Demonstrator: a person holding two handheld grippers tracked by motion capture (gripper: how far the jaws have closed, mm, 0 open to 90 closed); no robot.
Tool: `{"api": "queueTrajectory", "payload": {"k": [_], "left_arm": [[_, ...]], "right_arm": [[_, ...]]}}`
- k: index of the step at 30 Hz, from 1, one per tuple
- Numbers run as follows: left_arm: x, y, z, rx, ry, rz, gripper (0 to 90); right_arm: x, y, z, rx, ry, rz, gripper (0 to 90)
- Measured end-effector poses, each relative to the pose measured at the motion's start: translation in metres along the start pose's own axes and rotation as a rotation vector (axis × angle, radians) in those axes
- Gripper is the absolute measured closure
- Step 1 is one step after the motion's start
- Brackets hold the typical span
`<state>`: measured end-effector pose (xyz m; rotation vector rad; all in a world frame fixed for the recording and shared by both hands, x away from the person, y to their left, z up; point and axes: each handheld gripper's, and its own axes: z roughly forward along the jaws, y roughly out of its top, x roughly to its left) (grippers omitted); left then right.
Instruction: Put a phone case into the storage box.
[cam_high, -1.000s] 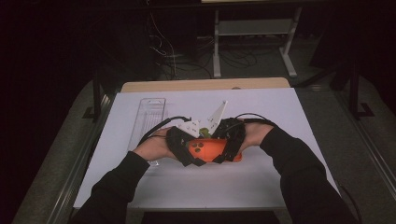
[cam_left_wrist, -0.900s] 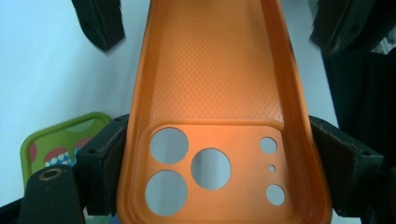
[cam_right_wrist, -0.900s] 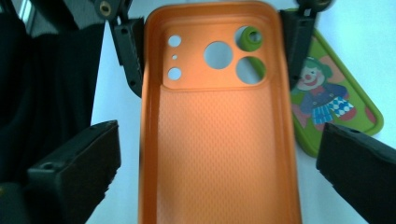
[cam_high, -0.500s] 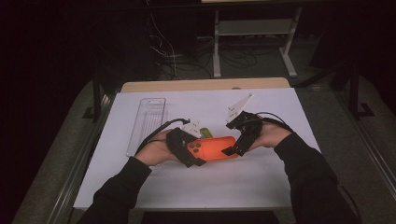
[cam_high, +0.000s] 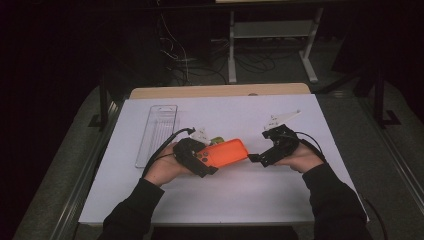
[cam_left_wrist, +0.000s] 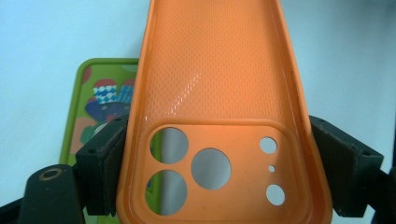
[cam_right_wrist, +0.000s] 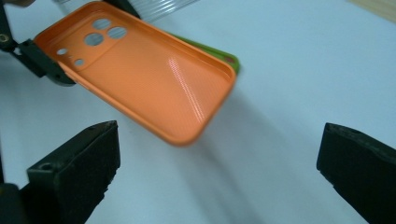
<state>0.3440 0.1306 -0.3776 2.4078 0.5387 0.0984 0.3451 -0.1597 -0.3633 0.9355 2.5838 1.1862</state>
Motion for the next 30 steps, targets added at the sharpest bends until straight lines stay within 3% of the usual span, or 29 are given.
{"api": "queueTrajectory", "payload": {"k": [3, 5, 9, 16, 18, 21, 23, 28, 30], "left_arm": [[0.003, -0.003, -0.001, 0.0, 0.011, -0.009, 16.6], [0.003, -0.005, -0.002, -0.006, 0.008, -0.044, 16.6], [0.004, -0.008, 0.0, 0.01, 0.019, -0.053, 16.6], [0.005, -0.01, 0.004, 0.03, 0.014, -0.064, 16.6], [0.003, -0.009, 0.003, 0.002, 0.005, -0.084, 16.6], [0.003, -0.009, 0.002, -0.007, -0.001, -0.087, 16.6], [0.003, -0.009, 0.001, -0.007, -0.001, -0.085, 16.6], [0.005, -0.009, -0.001, -0.014, -0.013, -0.095, 16.6], [0.005, -0.009, -0.002, -0.017, -0.015, -0.096, 16.6]], "right_arm": [[0.001, -0.012, -0.001, -0.044, -0.019, 0.046, 0.0], [0.002, -0.019, 0.001, -0.056, -0.058, 0.053, 0.0], [0.003, -0.033, 0.004, -0.071, -0.123, 0.079, 0.0], [0.003, -0.055, 0.004, -0.093, -0.165, 0.127, 0.0], [0.003, -0.059, 0.003, -0.105, -0.174, 0.136, 0.0], [0.001, -0.061, 0.002, -0.126, -0.198, 0.142, 0.0], [-0.001, -0.062, 0.003, -0.135, -0.184, 0.146, 0.0], [0.001, -0.061, 0.007, -0.111, -0.198, 0.139, 0.0], [0.002, -0.061, 0.01, -0.113, -0.208, 0.114, 0.0]]}}
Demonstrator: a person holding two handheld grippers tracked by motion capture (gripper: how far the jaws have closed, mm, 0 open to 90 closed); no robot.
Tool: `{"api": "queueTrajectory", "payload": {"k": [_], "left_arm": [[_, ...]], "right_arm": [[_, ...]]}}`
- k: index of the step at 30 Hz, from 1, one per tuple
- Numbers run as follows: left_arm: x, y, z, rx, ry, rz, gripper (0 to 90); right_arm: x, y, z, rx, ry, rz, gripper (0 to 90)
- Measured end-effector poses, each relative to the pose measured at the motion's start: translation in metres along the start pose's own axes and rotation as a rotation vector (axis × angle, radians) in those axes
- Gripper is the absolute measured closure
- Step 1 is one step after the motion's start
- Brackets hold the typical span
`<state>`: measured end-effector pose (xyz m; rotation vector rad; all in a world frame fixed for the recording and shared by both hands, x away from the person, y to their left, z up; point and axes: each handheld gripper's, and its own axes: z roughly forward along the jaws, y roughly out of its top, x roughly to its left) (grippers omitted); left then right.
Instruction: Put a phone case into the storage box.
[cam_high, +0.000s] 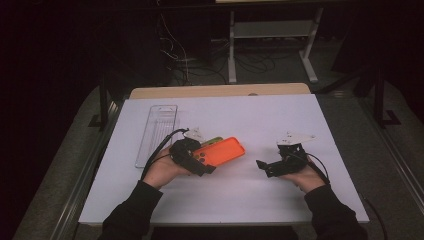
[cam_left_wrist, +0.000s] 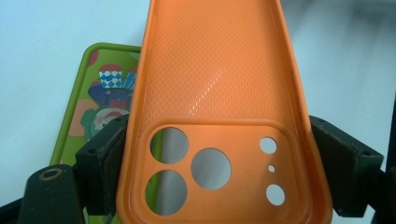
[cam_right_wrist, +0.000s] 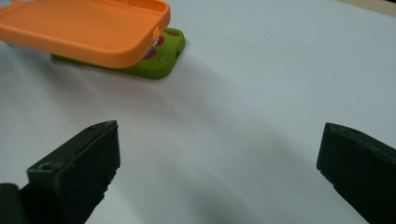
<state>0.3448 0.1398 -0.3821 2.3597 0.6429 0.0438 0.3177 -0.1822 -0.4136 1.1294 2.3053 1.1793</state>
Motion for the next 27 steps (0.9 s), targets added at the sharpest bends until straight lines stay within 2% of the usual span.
{"api": "queueTrajectory", "payload": {"k": [5, 6, 7, 8, 11, 12, 13, 21, 26, 27], "left_arm": [[-0.002, 0.0, 0.001, -0.002, 0.0, -0.006, 16.6], [-0.001, 0.001, 0.001, -0.003, 0.0, 0.011, 16.6], [-0.002, 0.001, 0.001, -0.004, 0.0, 0.0, 16.6], [-0.002, 0.001, 0.001, -0.004, 0.001, 0.001, 16.6], [-0.001, 0.001, 0.001, 0.003, -0.003, 0.014, 16.6], [-0.002, 0.002, 0.001, -0.006, -0.004, 0.002, 16.6], [-0.001, 0.002, 0.001, 0.003, -0.005, 0.014, 16.6], [-0.001, 0.002, 0.0, -0.001, -0.007, 0.018, 16.6], [-0.001, 0.002, 0.0, 0.002, -0.006, 0.023, 16.6], [-0.001, 0.002, 0.0, 0.004, -0.006, 0.025, 16.6]], "right_arm": [[0.005, 0.0, 0.003, 0.01, -0.022, -0.074, 0.0], [0.004, -0.001, 0.003, 0.012, -0.03, -0.11, 0.0], [0.006, 0.0, 0.003, 0.011, -0.035, -0.113, 0.0], [0.006, 0.0, 0.003, 0.009, -0.042, -0.136, 0.0], [0.008, 0.0, 0.002, -0.007, -0.056, -0.167, 0.0], [0.009, 0.001, 0.001, -0.013, -0.06, -0.176, 0.0], [0.009, 0.001, 0.0, -0.016, -0.057, -0.181, 0.0], [0.019, 0.002, 0.001, -0.014, -0.095, -0.26, 0.0], [0.025, 0.003, 0.002, -0.014, -0.131, -0.358, 0.0], [0.027, 0.003, 0.002, -0.016, -0.139, -0.364, 0.0]]}}
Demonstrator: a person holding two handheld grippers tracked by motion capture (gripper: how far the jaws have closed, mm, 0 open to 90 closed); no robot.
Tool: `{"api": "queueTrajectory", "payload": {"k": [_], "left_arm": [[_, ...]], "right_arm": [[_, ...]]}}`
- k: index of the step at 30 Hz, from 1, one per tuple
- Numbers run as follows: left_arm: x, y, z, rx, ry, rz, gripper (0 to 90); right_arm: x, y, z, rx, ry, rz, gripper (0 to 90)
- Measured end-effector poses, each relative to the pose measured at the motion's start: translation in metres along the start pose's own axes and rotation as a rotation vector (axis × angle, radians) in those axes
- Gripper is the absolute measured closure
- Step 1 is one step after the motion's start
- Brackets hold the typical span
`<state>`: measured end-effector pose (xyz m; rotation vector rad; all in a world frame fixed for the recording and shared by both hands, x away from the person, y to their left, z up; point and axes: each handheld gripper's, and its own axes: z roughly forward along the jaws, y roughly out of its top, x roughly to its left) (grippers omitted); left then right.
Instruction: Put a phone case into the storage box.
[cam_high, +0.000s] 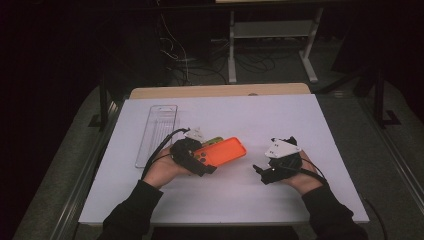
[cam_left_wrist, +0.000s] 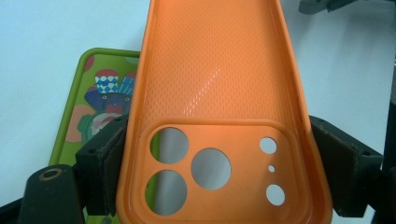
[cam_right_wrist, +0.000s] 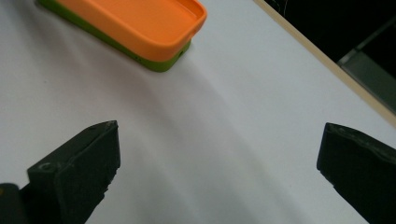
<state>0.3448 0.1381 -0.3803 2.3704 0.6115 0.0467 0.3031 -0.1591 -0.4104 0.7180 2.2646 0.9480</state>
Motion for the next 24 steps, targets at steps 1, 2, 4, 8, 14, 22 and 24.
{"api": "queueTrajectory", "payload": {"k": [1, 2, 4, 8, 14, 22, 24], "left_arm": [[0.0, 0.0, 0.0, 0.002, -0.001, 0.003, 16.6], [0.0, 0.0, 0.0, 0.005, 0.0, 0.004, 16.6], [-0.001, 0.0, 0.001, -0.005, -0.004, -0.012, 16.6], [-0.001, 0.0, 0.001, -0.005, -0.004, -0.01, 16.6], [0.0, 0.0, -0.001, 0.007, -0.004, 0.005, 16.6], [0.0, 0.001, 0.0, 0.0, -0.001, 0.007, 16.6], [-0.001, 0.0, 0.0, 0.0, -0.002, 0.005, 16.6]], "right_arm": [[0.002, 0.0, 0.0, -0.003, 0.003, -0.011, 0.0], [0.003, 0.001, 0.0, 0.001, -0.001, -0.032, 0.0], [0.005, 0.001, 0.001, 0.013, -0.018, -0.069, 0.0], [0.009, 0.002, 0.001, 0.022, -0.052, -0.143, 0.0], [0.017, 0.003, 0.002, 0.033, -0.105, -0.275, 0.0], [0.024, 0.003, 0.002, 0.024, -0.156, -0.398, 0.0], [0.025, 0.003, 0.002, 0.031, -0.164, -0.431, 0.0]]}}
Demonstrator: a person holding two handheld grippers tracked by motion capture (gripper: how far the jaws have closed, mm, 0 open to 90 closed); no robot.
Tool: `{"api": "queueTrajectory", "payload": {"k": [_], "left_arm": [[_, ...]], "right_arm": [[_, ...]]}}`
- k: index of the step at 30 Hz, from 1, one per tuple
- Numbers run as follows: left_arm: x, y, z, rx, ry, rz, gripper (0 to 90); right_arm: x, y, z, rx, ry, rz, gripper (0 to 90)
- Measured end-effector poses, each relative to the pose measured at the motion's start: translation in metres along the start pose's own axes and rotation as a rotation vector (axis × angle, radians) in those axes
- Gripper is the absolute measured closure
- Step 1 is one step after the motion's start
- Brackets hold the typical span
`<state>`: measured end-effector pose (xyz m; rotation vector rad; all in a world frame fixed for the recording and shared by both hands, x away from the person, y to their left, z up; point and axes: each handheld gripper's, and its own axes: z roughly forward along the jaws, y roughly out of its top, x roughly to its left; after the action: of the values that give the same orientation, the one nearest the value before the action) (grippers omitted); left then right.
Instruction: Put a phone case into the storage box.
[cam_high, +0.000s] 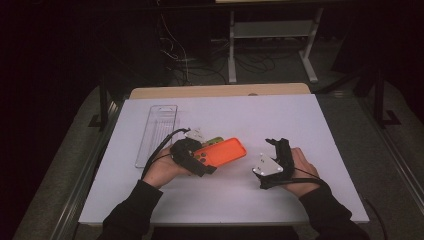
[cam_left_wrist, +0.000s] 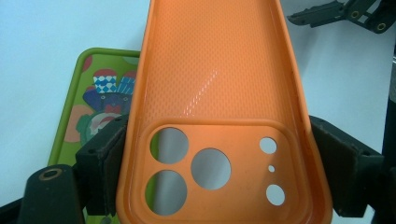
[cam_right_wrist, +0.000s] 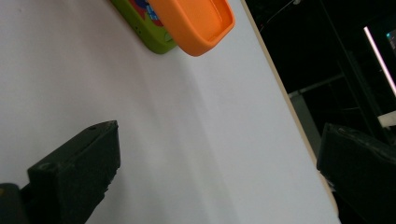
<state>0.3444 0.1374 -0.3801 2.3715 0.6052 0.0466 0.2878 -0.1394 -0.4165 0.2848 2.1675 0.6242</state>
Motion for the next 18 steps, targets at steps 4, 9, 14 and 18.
{"api": "queueTrajectory", "payload": {"k": [4, 9, 14, 18], "left_arm": [[0.0, 0.0, 0.0, 0.001, 0.001, -0.002, 16.6], [0.0, 0.0, 0.001, -0.006, 0.007, -0.001, 16.6], [-0.001, 0.001, 0.001, 0.007, 0.004, 0.01, 16.6], [-0.002, 0.002, 0.0, 0.015, 0.0, 0.017, 16.6]], "right_arm": [[0.002, 0.002, 0.0, 0.007, -0.025, -0.059, 0.0], [0.008, 0.005, 0.002, 0.013, -0.077, -0.217, 0.0], [0.014, 0.01, 0.0, -0.009, -0.131, -0.248, 0.0], [0.017, 0.015, 0.002, -0.008, -0.136, -0.318, 0.5]]}}
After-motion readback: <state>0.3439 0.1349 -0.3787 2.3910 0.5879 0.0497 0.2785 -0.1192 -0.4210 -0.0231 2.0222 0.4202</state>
